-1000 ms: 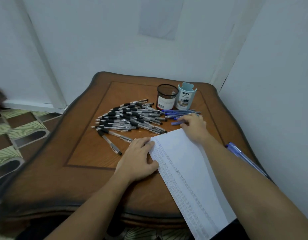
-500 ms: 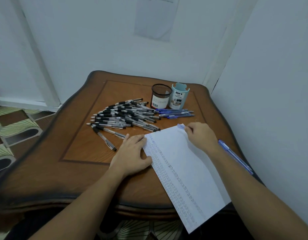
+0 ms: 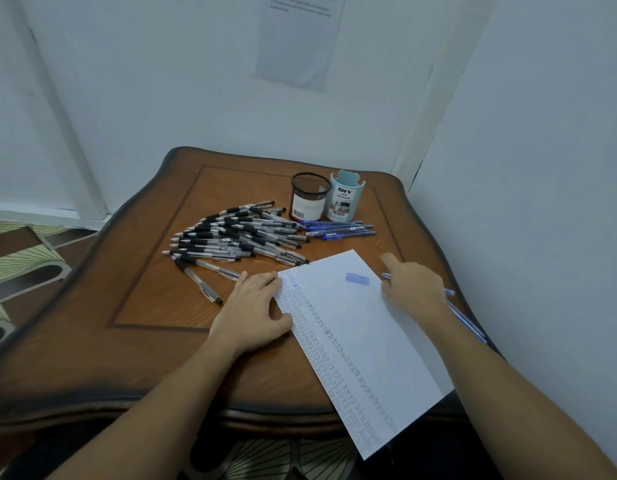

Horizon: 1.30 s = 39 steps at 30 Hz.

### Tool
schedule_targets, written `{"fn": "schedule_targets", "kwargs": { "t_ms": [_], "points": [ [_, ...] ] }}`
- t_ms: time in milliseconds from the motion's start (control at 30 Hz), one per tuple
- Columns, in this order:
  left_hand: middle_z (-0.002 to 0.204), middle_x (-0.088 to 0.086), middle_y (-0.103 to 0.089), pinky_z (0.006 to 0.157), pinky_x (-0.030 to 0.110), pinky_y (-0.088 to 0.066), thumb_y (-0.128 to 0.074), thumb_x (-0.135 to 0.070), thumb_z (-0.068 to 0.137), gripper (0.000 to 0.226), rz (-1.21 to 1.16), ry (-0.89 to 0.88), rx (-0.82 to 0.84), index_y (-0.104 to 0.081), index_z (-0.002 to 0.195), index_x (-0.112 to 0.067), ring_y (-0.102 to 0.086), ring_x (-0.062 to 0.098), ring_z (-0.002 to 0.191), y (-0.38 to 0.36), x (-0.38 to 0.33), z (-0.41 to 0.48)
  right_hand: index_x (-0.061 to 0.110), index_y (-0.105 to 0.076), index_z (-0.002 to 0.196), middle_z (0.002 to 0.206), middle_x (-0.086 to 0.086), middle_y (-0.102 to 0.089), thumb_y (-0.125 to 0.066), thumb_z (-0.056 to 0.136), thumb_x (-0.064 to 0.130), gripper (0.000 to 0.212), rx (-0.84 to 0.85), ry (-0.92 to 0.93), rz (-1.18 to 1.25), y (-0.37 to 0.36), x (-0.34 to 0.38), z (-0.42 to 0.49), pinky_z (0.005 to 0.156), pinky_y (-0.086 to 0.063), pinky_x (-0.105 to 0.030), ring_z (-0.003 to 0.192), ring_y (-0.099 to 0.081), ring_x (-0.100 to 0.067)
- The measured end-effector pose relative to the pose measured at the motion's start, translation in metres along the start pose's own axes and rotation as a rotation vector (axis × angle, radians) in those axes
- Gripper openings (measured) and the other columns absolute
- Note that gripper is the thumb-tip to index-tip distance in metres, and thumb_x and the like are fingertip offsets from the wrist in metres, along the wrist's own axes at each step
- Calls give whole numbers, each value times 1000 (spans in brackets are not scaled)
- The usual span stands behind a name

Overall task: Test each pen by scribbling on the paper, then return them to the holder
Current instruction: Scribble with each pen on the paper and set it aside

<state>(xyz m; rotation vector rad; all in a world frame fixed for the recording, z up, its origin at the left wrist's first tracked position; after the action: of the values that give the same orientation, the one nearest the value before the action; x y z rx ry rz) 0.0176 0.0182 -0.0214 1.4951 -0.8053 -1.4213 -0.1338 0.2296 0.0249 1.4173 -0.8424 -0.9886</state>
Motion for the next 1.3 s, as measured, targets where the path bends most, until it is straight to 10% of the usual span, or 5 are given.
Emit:
{"fn": "schedule_targets", "kwargs": {
  "t_ms": [200,400,633,800,1300],
  "points": [
    [158,-2,-28,120,34,4,-38,-59,74,88,-5,0,6,-35,151,-17,-19,11,146,-1,1,2,16,-62,98,89,-13,-68,-45,103,7,20,-103,-62,909,17,-5,-7,56,-55,-29,73,-64,-24],
    [158,-2,-29,120,35,2,-39,-59,74,87,-13,-2,2,-36,151,-18,-20,12,145,-2,1,2,12,-63,110,113,-9,-74,-60,79,15,31,305,67,1765,-1,66,-33,67,-56,-34,107,-69,-21],
    [158,-1,-29,120,34,2,-40,-58,74,86,-19,-1,-3,-37,150,-18,-19,12,145,-2,2,3,15,-58,84,59,-5,-58,-39,92,57,47,141,-6,1585,-20,84,-29,46,-33,-25,52,-47,-16],
    [157,0,-31,120,35,1,-41,-58,74,86,-34,-2,-5,-38,149,-17,-20,13,144,-3,3,3,26,-65,90,81,-7,-70,-70,89,26,4,214,154,1475,-28,103,-21,63,-41,-27,76,-58,-14],
    [157,-1,-31,119,33,2,-43,-57,73,88,-50,8,-5,-37,150,-17,-20,13,144,-4,5,4,21,-40,52,46,4,-39,-69,72,12,37,36,75,1379,-41,110,-12,59,-40,-35,48,-46,-13]
  ]
}}
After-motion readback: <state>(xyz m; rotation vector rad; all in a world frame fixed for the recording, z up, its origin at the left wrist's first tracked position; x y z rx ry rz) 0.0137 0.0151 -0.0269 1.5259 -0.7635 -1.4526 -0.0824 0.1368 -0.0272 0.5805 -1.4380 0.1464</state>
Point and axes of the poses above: each hand's wrist, its own z-axis towards the middle knuckle, its own y-axis out of the back of the hand, x = y × z, the point moved 7 cm from there along z, towards the middle knuckle
